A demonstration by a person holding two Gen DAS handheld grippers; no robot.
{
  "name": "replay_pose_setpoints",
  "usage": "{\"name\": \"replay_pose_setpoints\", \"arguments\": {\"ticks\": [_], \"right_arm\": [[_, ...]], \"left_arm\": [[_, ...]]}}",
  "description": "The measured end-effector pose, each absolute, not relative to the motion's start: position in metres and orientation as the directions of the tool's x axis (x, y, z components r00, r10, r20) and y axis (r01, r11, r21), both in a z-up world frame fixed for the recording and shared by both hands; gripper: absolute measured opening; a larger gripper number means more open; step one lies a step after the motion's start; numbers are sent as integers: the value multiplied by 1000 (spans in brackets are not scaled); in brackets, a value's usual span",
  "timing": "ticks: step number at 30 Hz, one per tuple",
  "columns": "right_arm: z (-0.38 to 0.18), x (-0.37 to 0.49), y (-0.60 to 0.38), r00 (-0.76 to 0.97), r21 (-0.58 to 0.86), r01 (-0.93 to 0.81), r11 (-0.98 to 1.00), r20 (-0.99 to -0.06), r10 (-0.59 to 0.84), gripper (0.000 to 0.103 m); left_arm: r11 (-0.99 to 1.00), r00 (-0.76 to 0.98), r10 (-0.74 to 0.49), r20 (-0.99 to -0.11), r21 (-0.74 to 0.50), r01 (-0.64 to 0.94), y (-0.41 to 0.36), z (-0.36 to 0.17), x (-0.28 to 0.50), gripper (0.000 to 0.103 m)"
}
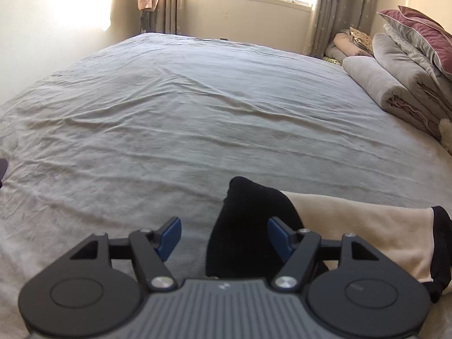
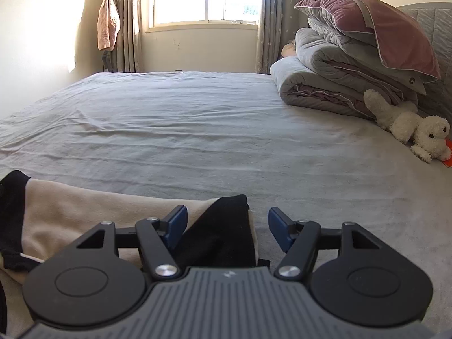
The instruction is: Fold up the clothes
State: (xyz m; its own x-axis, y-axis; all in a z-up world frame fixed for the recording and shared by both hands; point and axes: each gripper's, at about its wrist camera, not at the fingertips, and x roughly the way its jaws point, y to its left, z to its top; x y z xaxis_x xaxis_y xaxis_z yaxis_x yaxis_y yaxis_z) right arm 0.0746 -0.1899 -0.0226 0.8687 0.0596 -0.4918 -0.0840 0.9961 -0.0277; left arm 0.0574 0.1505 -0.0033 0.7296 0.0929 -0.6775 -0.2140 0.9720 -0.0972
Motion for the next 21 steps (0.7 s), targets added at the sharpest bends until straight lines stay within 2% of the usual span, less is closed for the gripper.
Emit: {"name": "replay_pose_setpoints", "arguments": {"ticks": [8,10,15,17,21], "right_arm": [[-14,60,-178,875,28,-205,978,-443,196,67],[-14,59,-174,866,45,-240,970,-441,235,63],[-14,63,-163,834,100,-305,947,-453,317,43],[-17,65,-158,817,127,-326,937,-460,347,39],[-22,67,-145,793,146,-359,922,-474,384,36]], "left_arm": [[926,635,-43,-771,-270,-264,193,-20,59,67],[907,631,-91,-770,-325,-266,200,-25,60,65],[879,630,-167,-758,-404,-253,201,-30,61,54],[874,624,-195,-757,-423,-241,200,-32,62,50],[885,605,-210,-768,-412,-216,192,-37,64,50]]}}
